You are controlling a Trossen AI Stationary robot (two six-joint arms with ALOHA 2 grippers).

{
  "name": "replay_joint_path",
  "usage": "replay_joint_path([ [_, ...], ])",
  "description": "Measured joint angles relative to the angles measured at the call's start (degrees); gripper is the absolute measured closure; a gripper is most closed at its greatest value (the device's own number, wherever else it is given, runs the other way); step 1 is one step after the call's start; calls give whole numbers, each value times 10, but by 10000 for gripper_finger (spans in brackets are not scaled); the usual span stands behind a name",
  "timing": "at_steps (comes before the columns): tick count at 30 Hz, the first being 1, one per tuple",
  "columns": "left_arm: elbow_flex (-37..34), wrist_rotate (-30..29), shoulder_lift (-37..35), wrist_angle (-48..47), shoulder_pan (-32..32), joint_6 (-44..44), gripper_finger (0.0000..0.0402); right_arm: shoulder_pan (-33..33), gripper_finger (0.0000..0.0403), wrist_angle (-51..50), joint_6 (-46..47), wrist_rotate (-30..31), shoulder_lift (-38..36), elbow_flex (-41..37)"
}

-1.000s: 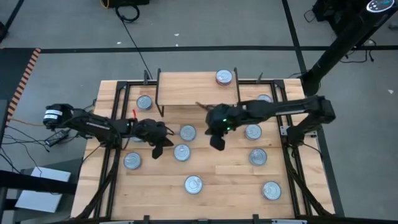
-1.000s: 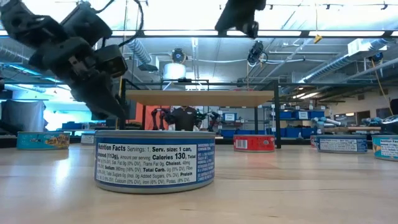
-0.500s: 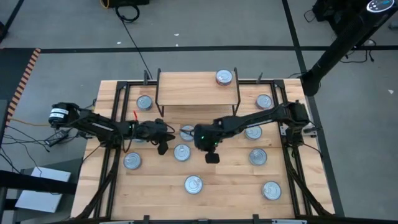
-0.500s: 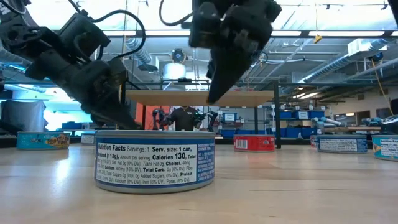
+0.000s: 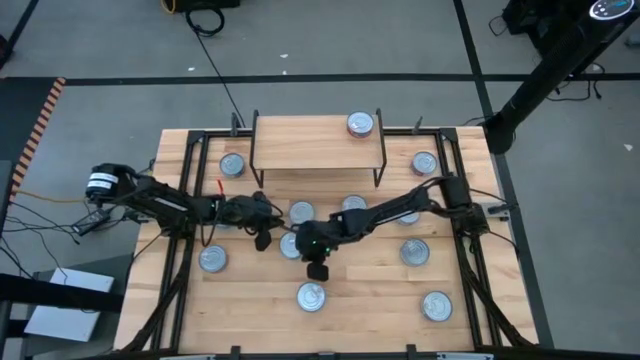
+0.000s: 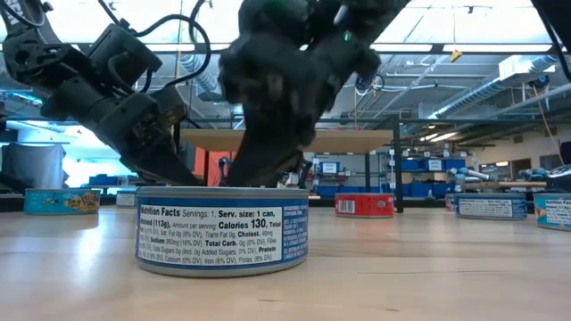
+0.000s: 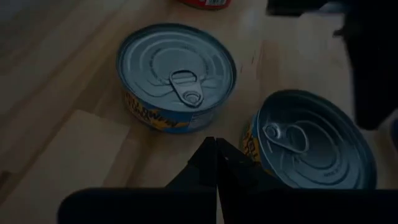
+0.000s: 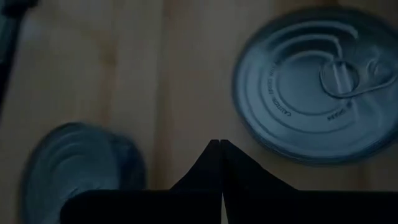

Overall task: Stack canned seafood by type on shelf
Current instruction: Put the yellow-blue tuna can on the shelf

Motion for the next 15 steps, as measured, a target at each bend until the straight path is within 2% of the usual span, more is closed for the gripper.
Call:
replay_joint_path([
  [8, 0, 4, 39, 22, -19, -2, 401, 3, 398, 25, 10, 31, 7, 0],
  [15, 0, -1, 85, 89, -23, -16, 401, -7, 398, 26, 7, 22, 6, 0],
])
